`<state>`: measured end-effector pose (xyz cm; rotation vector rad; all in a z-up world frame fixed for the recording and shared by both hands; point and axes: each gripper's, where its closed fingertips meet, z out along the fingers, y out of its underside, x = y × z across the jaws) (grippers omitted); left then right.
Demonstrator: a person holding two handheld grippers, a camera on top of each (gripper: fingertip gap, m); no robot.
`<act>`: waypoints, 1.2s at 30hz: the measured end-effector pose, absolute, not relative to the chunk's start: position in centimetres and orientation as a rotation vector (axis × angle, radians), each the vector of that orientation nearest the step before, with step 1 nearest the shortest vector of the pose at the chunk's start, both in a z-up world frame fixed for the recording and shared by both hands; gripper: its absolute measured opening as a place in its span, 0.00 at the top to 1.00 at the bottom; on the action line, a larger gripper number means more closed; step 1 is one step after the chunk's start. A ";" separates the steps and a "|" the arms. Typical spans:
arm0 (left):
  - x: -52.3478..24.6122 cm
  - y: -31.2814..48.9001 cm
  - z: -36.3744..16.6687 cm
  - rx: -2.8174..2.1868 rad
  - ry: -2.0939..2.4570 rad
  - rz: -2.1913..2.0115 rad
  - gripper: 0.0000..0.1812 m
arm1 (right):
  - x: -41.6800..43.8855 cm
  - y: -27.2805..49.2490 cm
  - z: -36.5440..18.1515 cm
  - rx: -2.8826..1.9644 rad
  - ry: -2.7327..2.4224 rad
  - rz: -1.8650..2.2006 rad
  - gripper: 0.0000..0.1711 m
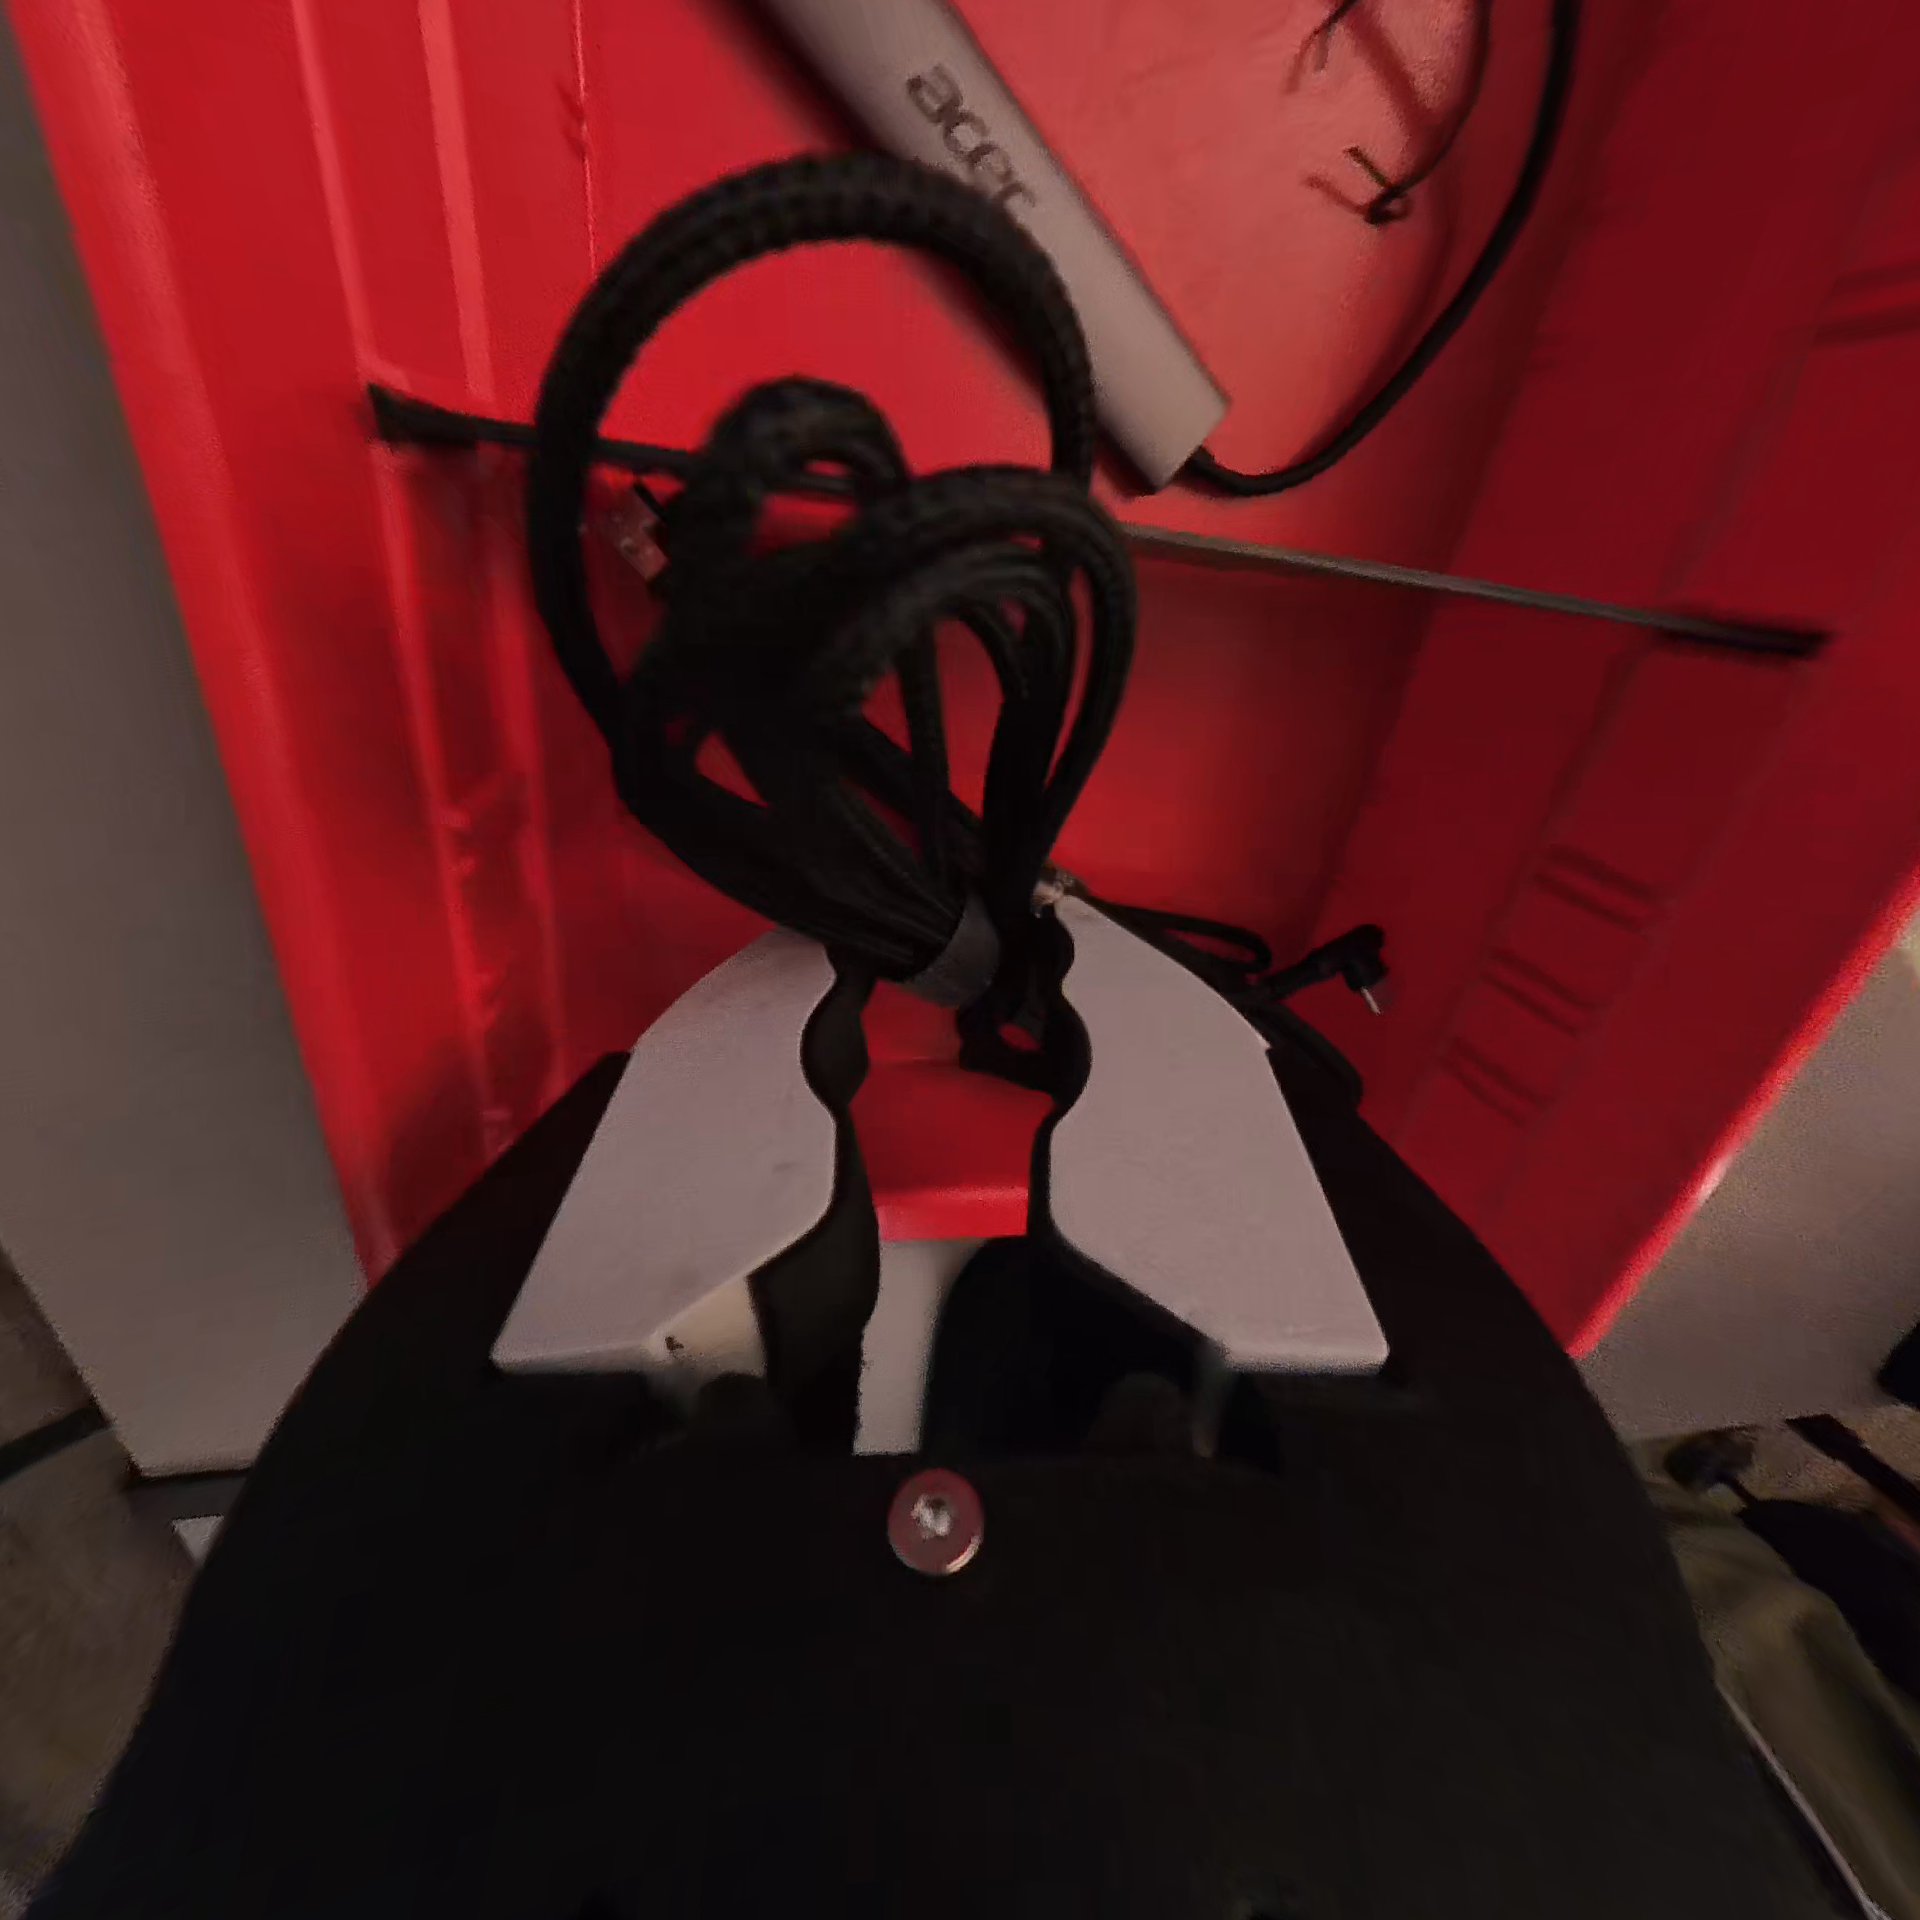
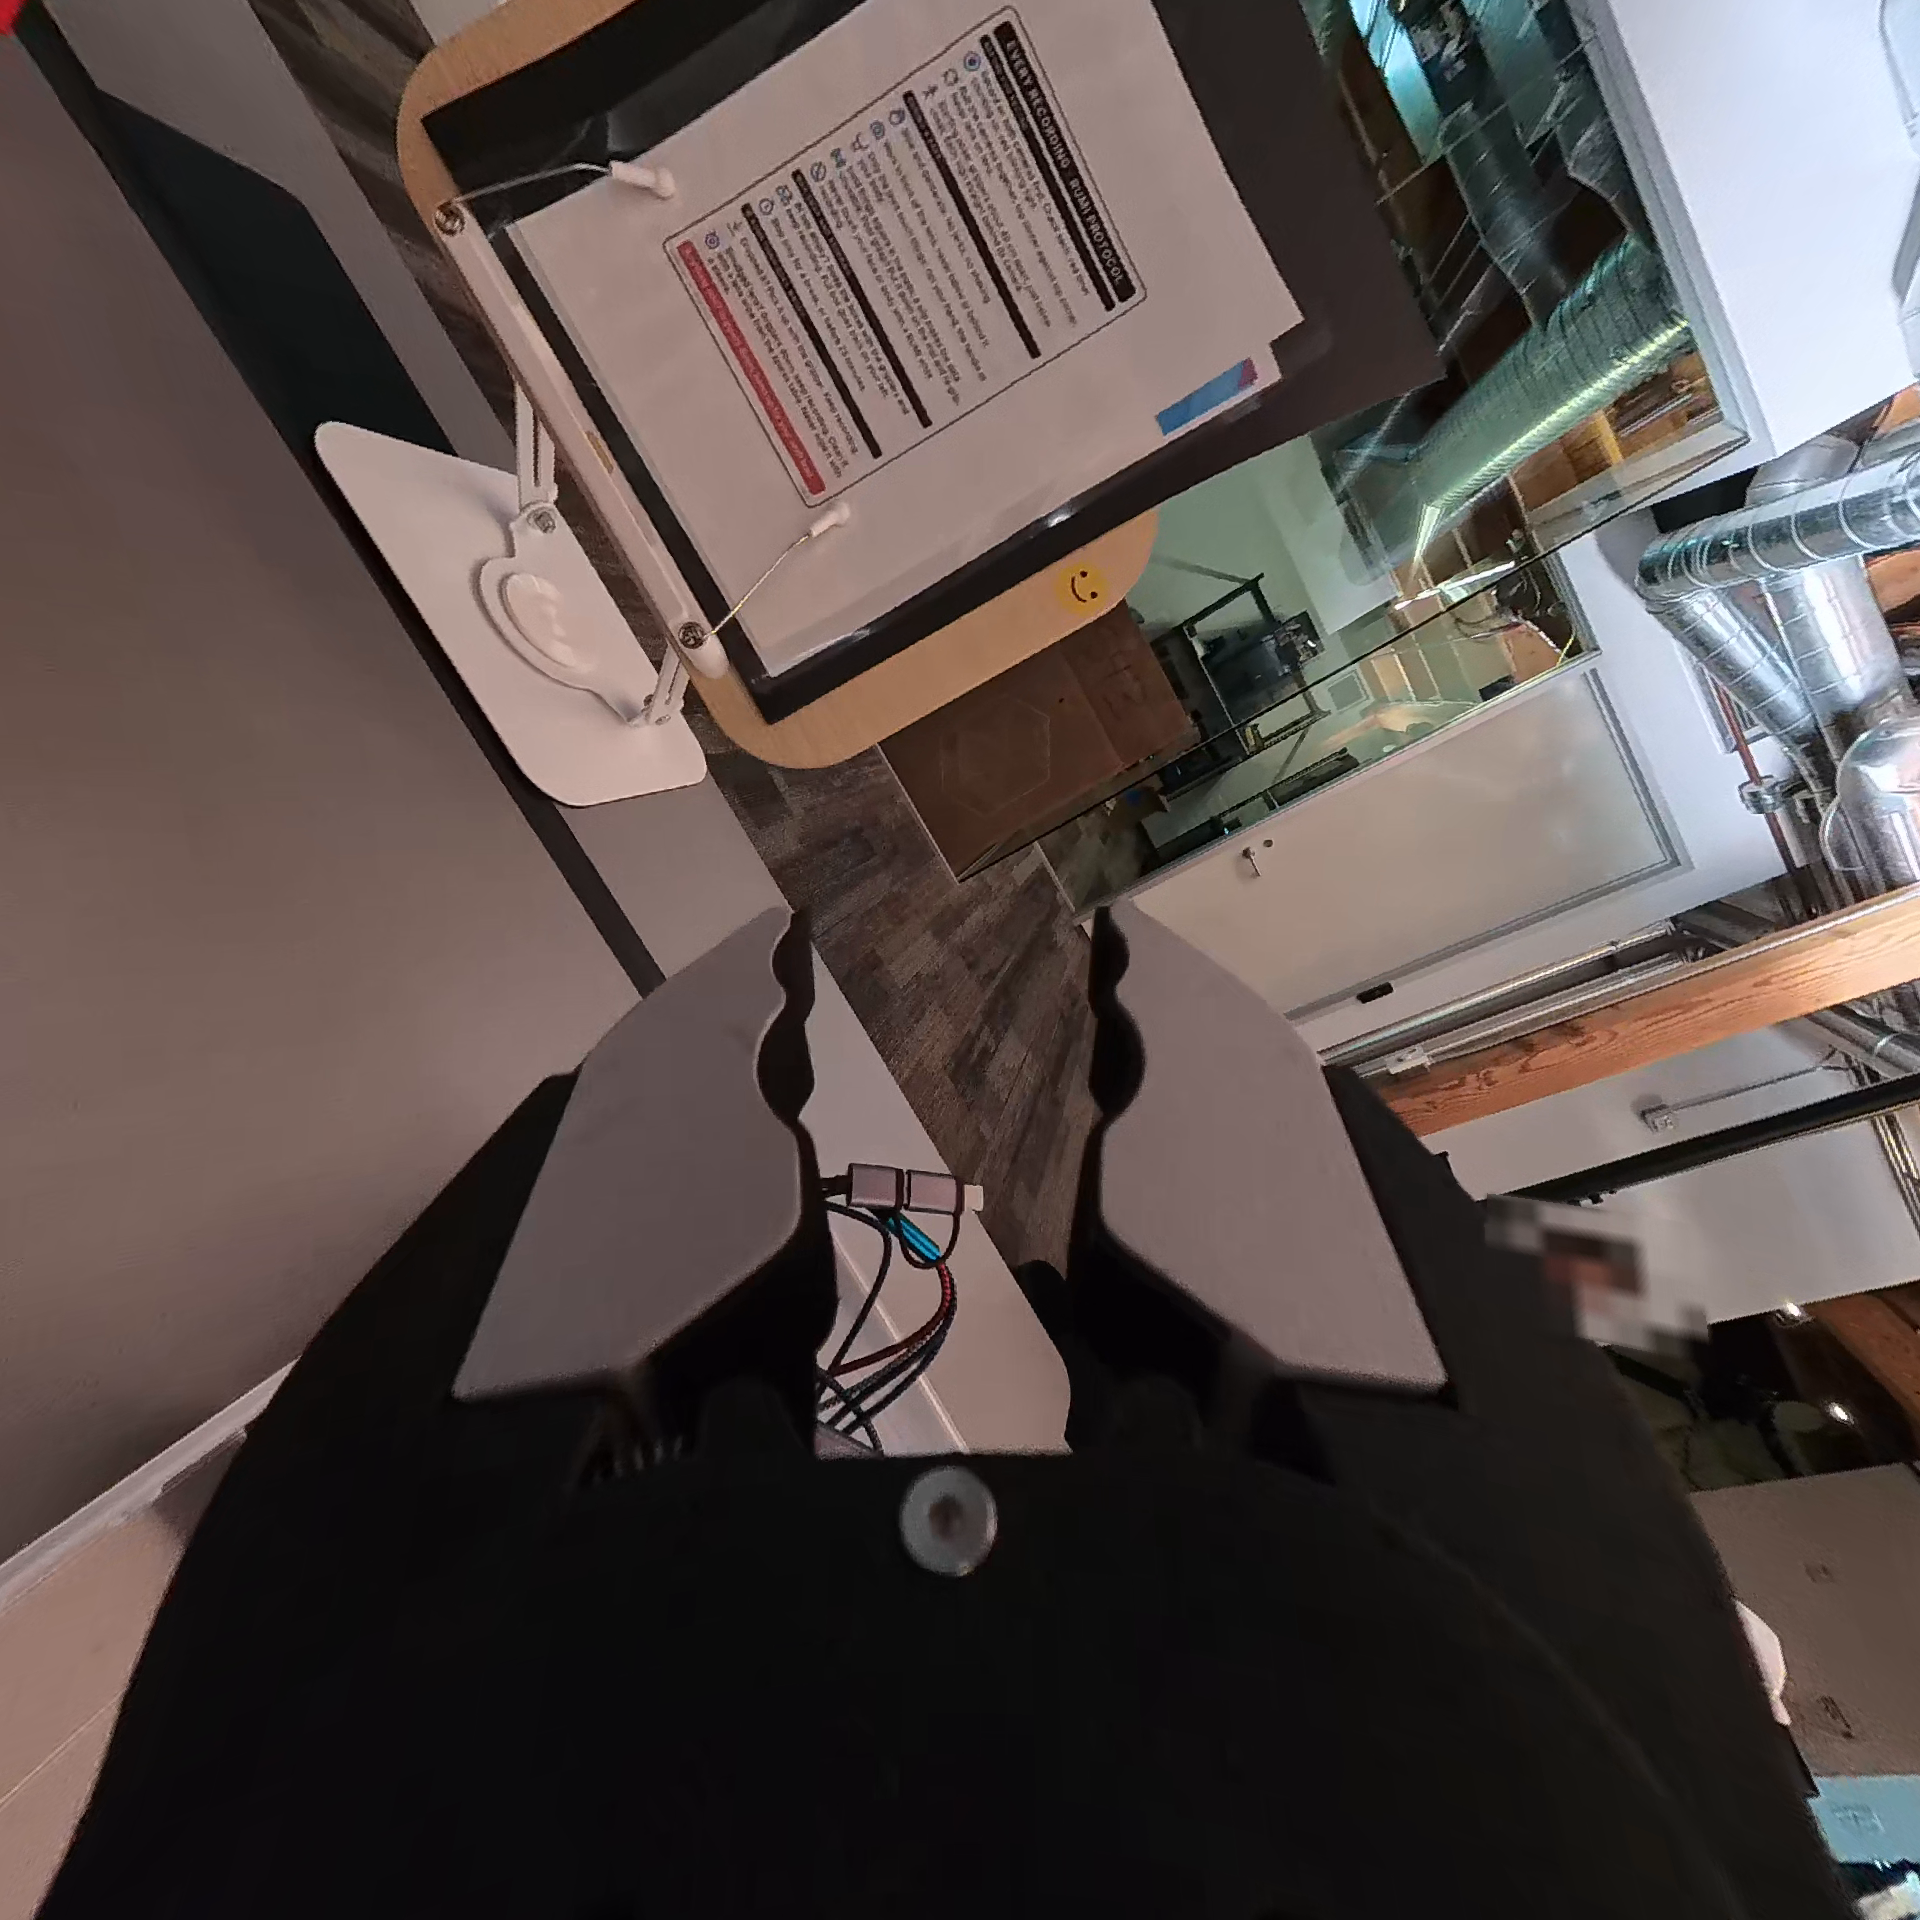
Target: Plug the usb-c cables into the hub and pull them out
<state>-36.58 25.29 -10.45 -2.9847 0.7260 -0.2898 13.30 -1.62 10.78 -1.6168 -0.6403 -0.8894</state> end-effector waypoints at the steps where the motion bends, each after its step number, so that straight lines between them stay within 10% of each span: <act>1: -36.3 25.1 -9.7 -2.955 0.753 -0.295 0.85 | 13.2 -1.6 10.7 -1.618 -0.645 -0.889 0.70; 13: -25.8 16.5 5.8 -2.128 1.193 -0.248 0.91 | 13.5 -1.8 10.6 -1.627 -0.651 -0.904 0.70; 36: -4.5 -0.7 -14.6 -2.028 2.287 -0.746 0.90 | 13.6 -2.0 10.4 -1.638 -0.664 -0.902 0.70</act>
